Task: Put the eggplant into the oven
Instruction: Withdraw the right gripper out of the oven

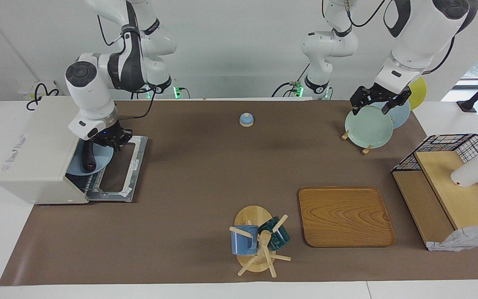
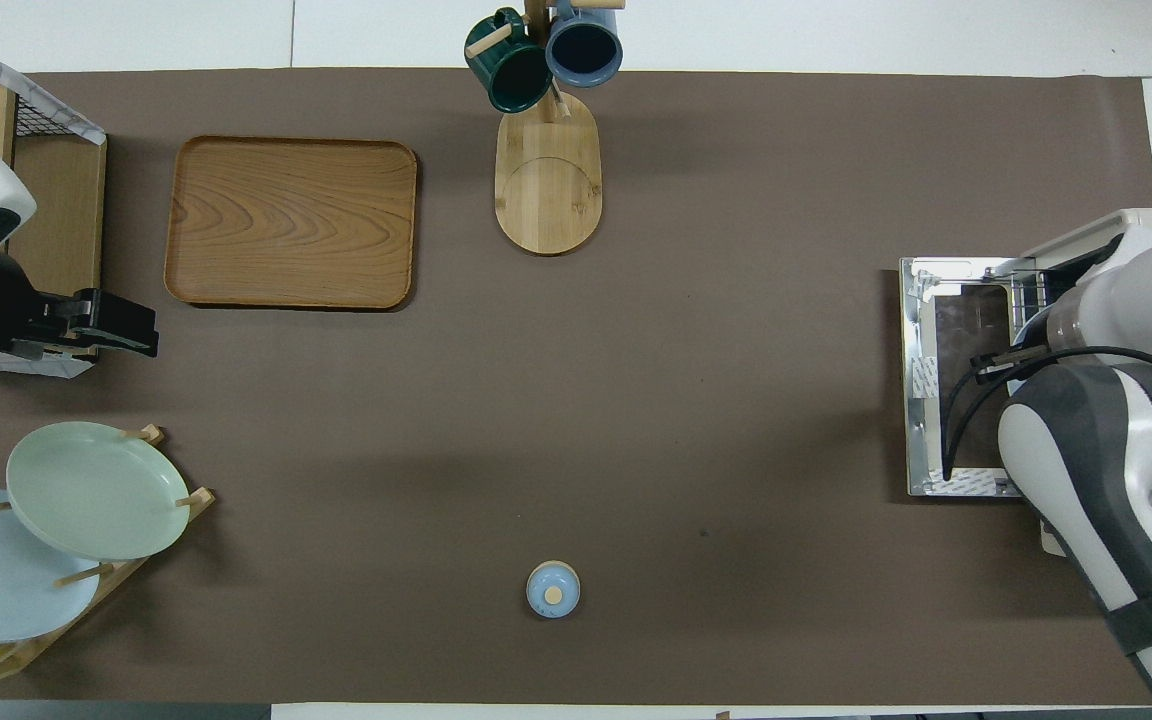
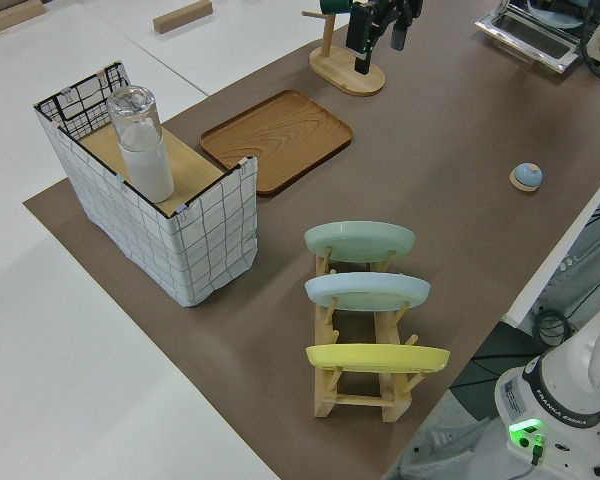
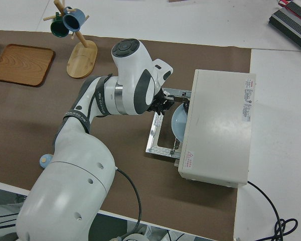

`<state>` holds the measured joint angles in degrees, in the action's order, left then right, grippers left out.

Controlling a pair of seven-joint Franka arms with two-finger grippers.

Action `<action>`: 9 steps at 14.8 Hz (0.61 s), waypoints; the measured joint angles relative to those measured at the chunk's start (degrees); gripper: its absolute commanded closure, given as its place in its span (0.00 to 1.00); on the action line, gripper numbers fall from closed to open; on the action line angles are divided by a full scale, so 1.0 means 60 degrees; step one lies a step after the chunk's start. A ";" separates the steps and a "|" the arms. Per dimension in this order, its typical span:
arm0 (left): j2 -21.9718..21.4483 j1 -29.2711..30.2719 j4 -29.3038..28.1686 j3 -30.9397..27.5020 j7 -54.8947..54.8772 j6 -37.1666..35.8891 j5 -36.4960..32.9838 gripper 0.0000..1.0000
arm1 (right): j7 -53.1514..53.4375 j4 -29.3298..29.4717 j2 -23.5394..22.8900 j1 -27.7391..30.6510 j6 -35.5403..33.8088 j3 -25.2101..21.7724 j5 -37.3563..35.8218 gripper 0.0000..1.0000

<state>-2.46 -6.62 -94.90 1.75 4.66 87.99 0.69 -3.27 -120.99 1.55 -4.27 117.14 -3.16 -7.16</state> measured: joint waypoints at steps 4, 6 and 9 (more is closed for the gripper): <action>0.0000 0.0000 0.0000 0.0000 0.0000 0.0000 0.0000 0.00 | 0.2202 -0.0440 -0.0694 -0.0973 0.1280 0.0051 0.0031 1.00; 0.0000 0.0000 0.0000 0.0000 0.0000 0.0000 0.0000 0.00 | 0.2332 -0.0744 -0.1065 -0.0890 0.1787 0.0013 0.0031 1.00; 0.0000 0.0000 0.0000 0.0000 0.0000 0.0000 0.0000 0.00 | 0.2332 -0.1082 -0.1288 -0.0610 0.2270 -0.0044 0.0031 1.00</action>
<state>-2.46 -6.62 -94.90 1.75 4.66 87.98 0.69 10.72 -127.49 -6.17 -7.93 130.76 -3.43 -6.97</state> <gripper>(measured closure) 0.000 0.991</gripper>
